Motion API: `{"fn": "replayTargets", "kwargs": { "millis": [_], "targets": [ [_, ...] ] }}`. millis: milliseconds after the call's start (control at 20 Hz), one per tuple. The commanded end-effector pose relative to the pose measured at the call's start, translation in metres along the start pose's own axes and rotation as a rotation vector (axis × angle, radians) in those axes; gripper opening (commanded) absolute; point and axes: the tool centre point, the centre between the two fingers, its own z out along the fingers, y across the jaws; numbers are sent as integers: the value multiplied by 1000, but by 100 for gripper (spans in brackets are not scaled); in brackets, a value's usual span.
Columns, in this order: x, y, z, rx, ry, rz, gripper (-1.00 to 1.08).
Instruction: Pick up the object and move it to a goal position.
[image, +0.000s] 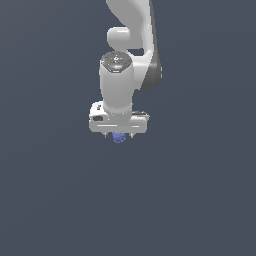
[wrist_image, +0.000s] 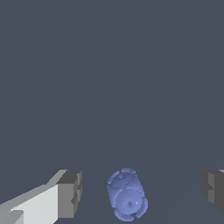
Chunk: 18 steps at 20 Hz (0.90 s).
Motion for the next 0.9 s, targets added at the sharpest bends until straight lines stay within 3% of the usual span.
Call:
{"fn": "replayTargets", "kwargs": {
  "millis": [0,450,850],
  "targets": [
    [0,0,0,0,0,0,100],
    [7,7,-15,14,40,31,100],
    [3,7,-9,15,38,11,100]
  ]
}}
